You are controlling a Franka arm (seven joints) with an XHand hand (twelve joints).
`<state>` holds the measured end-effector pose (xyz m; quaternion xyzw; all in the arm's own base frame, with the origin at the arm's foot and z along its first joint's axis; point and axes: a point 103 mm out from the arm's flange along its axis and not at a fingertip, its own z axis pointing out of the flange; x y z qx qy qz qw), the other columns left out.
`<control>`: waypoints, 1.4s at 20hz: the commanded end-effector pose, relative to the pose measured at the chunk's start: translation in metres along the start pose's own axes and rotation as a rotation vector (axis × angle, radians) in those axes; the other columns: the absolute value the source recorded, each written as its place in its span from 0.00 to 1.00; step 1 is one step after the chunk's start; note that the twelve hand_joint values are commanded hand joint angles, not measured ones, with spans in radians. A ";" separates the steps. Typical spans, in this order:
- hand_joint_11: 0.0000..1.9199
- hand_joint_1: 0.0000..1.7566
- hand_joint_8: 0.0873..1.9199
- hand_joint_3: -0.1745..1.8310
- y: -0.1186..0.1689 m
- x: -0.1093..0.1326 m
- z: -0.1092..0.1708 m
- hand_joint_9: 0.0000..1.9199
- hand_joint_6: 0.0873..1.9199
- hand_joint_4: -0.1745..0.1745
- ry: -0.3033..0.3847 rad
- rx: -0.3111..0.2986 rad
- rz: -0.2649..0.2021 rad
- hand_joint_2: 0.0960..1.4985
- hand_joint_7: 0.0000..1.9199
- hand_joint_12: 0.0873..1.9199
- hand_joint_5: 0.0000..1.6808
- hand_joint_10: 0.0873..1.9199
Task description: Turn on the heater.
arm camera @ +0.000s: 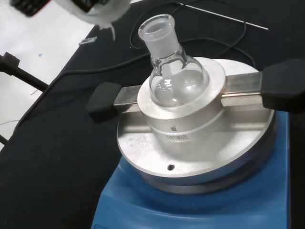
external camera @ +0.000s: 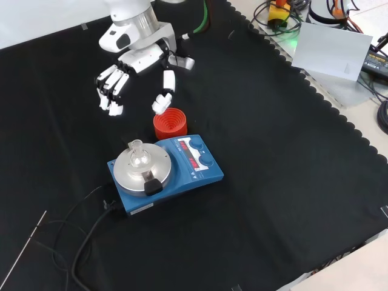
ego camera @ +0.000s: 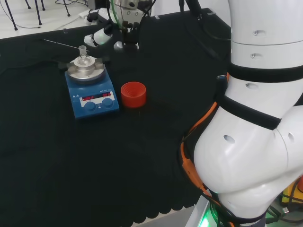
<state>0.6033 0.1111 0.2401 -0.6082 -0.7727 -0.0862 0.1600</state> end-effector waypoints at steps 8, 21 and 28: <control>0.00 0.45 0.27 0.38 -0.034 -0.002 -0.010 0.18 0.15 0.50 -0.026 0.020 0.011 0.39 0.12 0.67 0.25 0.35; 0.34 0.47 0.31 0.38 -0.080 0.028 -0.021 0.45 0.06 0.51 -0.120 0.161 0.029 0.40 0.31 0.65 0.23 0.29; 0.69 0.54 0.49 0.40 -0.087 0.043 -0.017 0.77 0.00 0.42 -0.188 0.312 0.019 0.42 0.63 0.44 0.19 0.31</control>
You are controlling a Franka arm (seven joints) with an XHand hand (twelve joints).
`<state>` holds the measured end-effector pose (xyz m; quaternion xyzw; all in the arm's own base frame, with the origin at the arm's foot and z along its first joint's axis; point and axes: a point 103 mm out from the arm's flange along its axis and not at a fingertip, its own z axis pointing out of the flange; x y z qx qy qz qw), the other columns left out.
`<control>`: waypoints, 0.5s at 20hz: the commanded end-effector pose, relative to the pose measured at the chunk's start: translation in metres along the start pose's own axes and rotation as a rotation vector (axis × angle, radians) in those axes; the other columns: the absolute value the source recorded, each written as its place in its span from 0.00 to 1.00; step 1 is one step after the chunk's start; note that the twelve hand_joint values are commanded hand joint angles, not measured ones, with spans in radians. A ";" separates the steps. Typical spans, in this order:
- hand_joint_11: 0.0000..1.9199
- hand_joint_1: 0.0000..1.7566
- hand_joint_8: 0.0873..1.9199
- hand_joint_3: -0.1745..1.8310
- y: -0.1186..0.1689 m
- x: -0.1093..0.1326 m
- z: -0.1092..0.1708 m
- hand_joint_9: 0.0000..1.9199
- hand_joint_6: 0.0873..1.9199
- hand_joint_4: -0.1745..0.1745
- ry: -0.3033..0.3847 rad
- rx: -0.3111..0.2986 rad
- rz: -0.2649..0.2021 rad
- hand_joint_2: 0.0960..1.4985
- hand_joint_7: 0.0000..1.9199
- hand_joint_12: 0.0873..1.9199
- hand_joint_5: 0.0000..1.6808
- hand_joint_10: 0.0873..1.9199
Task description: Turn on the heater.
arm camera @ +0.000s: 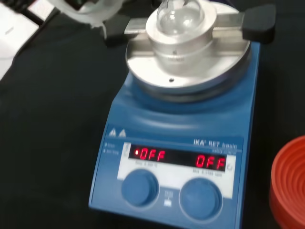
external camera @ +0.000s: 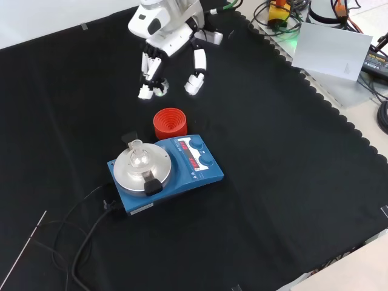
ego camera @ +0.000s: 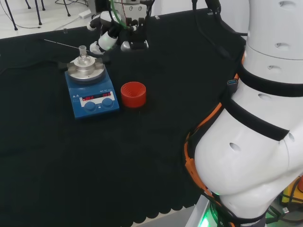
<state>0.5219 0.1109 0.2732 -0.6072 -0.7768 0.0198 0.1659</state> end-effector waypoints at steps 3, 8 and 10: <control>0.85 0.58 0.67 0.40 -0.006 0.019 0.002 0.85 0.00 0.39 -0.113 0.208 -0.014 0.43 0.71 0.41 0.18 0.42; 0.92 0.67 0.90 0.43 -0.007 0.021 -0.004 0.87 0.00 0.39 -0.159 0.231 -0.009 0.44 0.75 0.56 0.17 0.65; 0.91 0.73 0.98 0.48 -0.008 0.023 -0.007 0.89 0.00 0.39 -0.168 0.257 -0.015 0.44 0.77 0.63 0.19 0.72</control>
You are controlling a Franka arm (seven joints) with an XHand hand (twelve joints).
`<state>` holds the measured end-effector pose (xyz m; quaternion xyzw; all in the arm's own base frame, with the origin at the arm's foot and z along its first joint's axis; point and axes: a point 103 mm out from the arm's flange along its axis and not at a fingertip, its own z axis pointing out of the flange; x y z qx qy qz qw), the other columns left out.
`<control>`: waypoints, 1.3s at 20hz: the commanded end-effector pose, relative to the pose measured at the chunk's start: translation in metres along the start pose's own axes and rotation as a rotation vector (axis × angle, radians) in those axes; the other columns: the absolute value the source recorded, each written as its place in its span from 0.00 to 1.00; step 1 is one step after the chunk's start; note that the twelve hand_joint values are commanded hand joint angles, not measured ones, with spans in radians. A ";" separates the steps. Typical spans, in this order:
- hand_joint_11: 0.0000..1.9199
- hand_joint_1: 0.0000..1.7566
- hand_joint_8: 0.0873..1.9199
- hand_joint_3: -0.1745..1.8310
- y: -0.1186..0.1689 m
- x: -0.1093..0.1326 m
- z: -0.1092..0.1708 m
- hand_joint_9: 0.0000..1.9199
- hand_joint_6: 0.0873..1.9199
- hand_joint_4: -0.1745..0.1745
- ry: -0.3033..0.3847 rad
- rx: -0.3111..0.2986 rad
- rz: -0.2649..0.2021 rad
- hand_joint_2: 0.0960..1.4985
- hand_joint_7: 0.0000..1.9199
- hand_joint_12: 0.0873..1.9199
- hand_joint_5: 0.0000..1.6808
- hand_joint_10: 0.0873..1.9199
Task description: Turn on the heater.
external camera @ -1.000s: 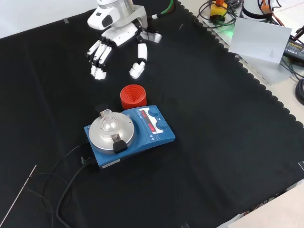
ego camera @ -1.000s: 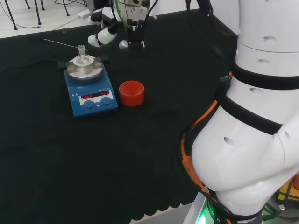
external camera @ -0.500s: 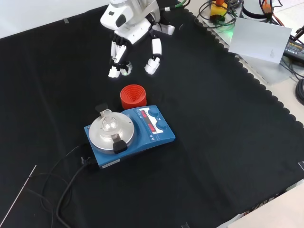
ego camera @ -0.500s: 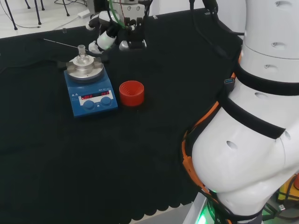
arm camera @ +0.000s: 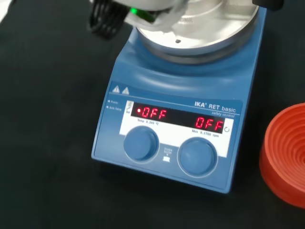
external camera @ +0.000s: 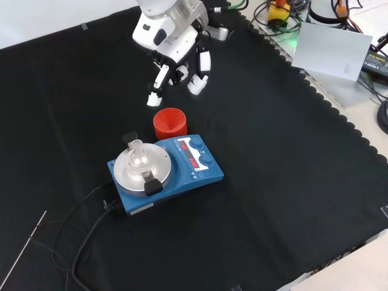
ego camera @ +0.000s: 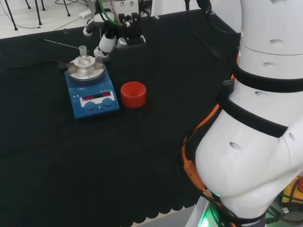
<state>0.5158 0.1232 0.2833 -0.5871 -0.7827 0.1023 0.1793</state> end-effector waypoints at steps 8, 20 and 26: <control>0.89 0.83 1.00 0.65 -0.005 0.018 0.002 0.92 0.00 0.41 -0.145 0.272 -0.025 0.38 0.82 0.76 0.23 0.84; 0.89 0.84 1.00 0.68 -0.046 0.037 0.021 0.93 0.00 0.42 -0.198 0.357 0.019 0.36 0.83 0.77 0.20 0.85; 0.90 0.84 1.00 0.69 -0.060 0.044 0.029 0.93 0.00 0.43 -0.210 0.390 0.031 0.35 0.84 0.77 0.15 0.84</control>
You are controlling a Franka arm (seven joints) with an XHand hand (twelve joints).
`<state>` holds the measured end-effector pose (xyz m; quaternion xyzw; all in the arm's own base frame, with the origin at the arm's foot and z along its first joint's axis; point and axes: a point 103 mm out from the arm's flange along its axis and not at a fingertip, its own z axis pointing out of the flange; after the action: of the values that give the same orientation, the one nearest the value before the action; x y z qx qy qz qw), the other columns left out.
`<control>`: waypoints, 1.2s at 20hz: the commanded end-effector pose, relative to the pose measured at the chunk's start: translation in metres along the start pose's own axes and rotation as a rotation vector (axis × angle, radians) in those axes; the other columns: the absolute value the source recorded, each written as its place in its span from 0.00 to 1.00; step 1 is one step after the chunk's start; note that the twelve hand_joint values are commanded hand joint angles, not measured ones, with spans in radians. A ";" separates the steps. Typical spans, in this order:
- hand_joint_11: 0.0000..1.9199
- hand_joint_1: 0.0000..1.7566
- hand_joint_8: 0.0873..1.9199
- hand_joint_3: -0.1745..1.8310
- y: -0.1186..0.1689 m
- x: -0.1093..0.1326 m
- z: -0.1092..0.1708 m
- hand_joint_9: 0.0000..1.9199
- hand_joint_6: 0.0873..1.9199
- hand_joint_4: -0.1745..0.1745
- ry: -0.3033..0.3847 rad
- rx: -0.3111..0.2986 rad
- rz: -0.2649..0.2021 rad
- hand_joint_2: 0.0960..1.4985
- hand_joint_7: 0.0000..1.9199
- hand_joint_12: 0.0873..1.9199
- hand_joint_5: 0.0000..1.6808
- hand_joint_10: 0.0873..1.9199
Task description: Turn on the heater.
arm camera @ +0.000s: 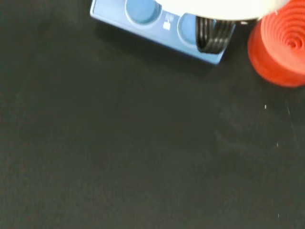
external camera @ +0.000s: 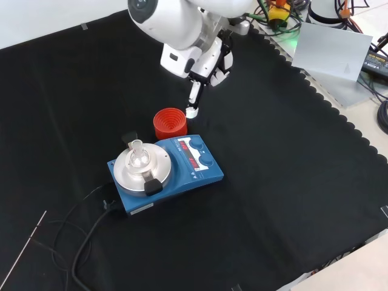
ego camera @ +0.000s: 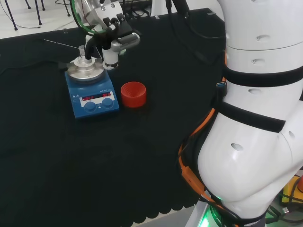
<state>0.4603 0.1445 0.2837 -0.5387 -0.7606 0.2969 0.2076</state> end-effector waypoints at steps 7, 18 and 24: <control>0.90 0.84 1.00 0.70 -0.022 0.023 0.020 0.94 0.00 0.50 -0.020 0.030 0.018 0.35 0.84 0.77 0.09 0.84; 0.89 0.84 1.00 0.70 -0.018 0.032 0.043 0.94 0.00 0.52 -0.041 0.080 0.034 0.35 0.84 0.76 0.07 0.83; 0.89 0.84 1.00 0.70 -0.003 0.031 0.052 0.94 0.00 0.52 -0.043 0.095 0.016 0.34 0.84 0.76 0.07 0.83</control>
<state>0.4100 0.1594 0.2628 -0.5350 -0.7439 0.3413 0.2094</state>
